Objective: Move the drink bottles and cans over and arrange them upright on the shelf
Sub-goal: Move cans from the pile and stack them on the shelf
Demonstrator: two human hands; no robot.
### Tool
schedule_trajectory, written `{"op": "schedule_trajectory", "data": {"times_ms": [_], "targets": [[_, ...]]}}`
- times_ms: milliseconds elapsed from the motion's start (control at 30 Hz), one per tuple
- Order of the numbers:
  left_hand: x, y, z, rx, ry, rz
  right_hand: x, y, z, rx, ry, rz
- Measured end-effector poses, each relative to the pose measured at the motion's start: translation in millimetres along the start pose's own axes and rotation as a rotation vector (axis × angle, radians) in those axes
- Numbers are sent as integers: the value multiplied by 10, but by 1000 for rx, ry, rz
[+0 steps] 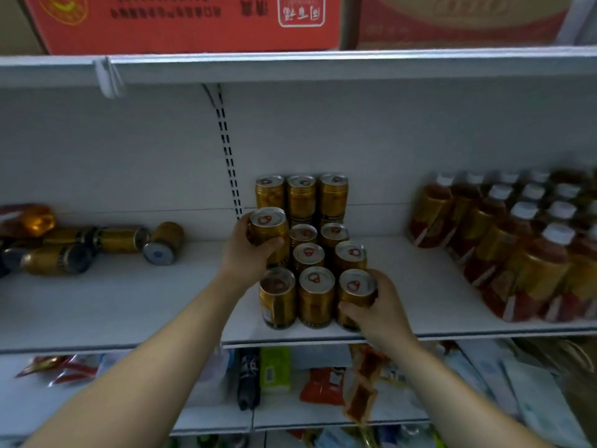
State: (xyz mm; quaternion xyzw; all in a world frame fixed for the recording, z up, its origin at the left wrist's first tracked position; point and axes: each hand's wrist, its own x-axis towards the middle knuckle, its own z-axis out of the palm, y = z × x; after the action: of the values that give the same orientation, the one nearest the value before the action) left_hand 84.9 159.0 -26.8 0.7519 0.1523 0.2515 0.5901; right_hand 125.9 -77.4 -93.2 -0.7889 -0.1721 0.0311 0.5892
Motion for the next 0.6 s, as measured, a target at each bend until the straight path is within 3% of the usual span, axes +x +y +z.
{"op": "schedule_trajectory", "data": {"times_ms": [100,267,467,600], "targets": [[124,-41,-66,-5,28,-2,136,30,-16,-25,-63,8],[349,-47,-125,-16,-11,-15,339,-99,-30,-342,-131,-18],[499,-66,-55,17,-88,34,689,-314,69,-905,-362,-18],[663,-147,-62,27,-57,14,693,-307,78,-925,-416,26]]}}
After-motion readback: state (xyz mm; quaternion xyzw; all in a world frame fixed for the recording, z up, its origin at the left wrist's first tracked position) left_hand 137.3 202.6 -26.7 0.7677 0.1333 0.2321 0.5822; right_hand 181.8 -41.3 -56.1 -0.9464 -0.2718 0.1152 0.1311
